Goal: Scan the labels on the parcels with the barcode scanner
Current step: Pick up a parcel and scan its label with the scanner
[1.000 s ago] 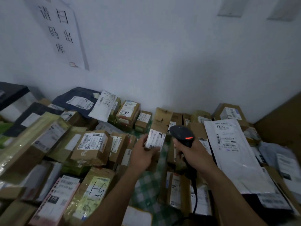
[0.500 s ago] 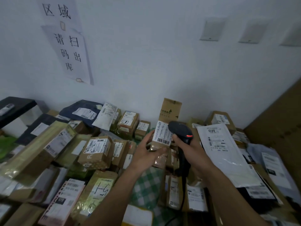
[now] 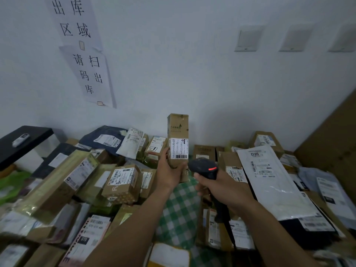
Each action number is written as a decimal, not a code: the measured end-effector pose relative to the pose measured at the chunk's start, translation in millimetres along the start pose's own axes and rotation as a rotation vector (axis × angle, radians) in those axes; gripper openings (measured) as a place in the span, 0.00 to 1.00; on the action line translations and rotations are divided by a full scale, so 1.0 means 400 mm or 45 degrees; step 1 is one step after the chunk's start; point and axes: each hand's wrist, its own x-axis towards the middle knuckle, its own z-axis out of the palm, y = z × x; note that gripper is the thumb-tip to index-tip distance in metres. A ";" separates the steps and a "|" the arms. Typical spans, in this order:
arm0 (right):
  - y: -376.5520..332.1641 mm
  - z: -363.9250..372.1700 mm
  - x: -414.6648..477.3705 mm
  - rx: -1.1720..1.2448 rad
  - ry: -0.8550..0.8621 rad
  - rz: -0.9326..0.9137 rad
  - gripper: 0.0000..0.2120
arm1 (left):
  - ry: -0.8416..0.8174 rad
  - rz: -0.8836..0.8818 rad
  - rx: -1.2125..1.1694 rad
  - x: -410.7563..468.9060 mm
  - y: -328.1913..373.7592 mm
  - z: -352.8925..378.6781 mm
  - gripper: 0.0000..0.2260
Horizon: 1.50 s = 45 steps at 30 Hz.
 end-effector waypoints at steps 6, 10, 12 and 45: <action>0.003 0.001 -0.003 -0.015 -0.037 -0.008 0.07 | 0.009 -0.035 0.005 0.000 -0.001 -0.001 0.35; 0.009 0.002 0.003 -0.047 -0.055 0.002 0.09 | 0.014 -0.064 0.013 0.004 -0.007 -0.001 0.36; 0.011 0.003 0.010 -0.046 -0.054 -0.009 0.10 | 0.024 -0.056 0.028 0.008 -0.009 -0.001 0.37; 0.129 -0.067 0.396 0.236 0.164 0.114 0.17 | -0.362 -0.314 0.831 0.345 -0.205 0.107 0.37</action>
